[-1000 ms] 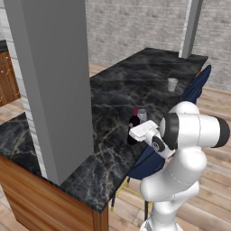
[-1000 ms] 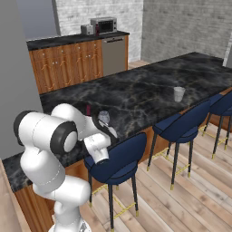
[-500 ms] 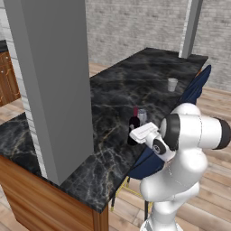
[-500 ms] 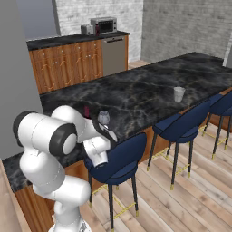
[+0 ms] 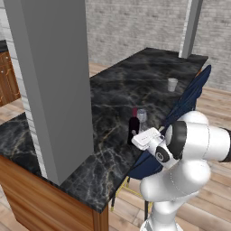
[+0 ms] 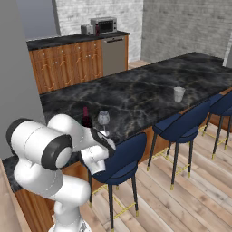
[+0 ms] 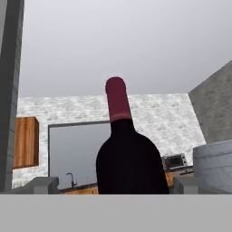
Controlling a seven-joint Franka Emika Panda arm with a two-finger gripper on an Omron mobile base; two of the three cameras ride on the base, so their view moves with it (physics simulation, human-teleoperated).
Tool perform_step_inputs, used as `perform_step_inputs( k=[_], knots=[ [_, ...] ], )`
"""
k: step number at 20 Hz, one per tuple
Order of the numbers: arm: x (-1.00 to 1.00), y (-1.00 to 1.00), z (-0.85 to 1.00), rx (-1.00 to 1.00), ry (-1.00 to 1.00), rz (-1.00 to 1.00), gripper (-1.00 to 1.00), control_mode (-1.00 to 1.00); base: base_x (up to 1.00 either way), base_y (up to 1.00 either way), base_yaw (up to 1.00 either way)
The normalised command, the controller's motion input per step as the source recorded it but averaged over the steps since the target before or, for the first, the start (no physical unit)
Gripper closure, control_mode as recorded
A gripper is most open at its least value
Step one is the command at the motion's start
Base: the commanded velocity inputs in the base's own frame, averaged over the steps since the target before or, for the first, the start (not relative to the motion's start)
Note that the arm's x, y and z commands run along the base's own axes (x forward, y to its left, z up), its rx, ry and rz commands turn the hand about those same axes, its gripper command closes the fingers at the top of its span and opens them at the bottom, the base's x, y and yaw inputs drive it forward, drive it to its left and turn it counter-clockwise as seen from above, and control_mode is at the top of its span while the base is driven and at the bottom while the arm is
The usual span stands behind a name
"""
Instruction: There is a wine glass and glass cup on the dining counter. Place the wine bottle next to the wine glass and the juice bottle next to the glass cup.
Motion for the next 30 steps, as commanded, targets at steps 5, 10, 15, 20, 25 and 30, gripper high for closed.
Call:
perform_step_inputs(
  k=[5,10,15,20,25,30],
  knots=[
    [-0.37,-0.01,0.16,0.0,0.0,-0.02,-1.0,-1.0,0.0,0.0,0.0],
    [-0.38,-0.03,0.39,0.0,0.11,0.0,-1.0,-1.0,0.0,0.0,0.0],
    [-0.44,0.0,0.3,0.0,0.28,0.0,-1.0,-1.0,0.0,0.0,0.0],
    [-0.47,0.04,0.22,0.0,0.32,-0.01,-1.0,-1.0,0.0,0.0,0.0],
    [-0.46,0.11,0.22,0.0,0.32,-0.01,-1.0,-1.0,0.0,0.0,0.0],
    [-0.47,0.11,0.2,-0.03,0.28,0.0,-1.0,-1.0,0.0,0.0,0.0]
  ],
)
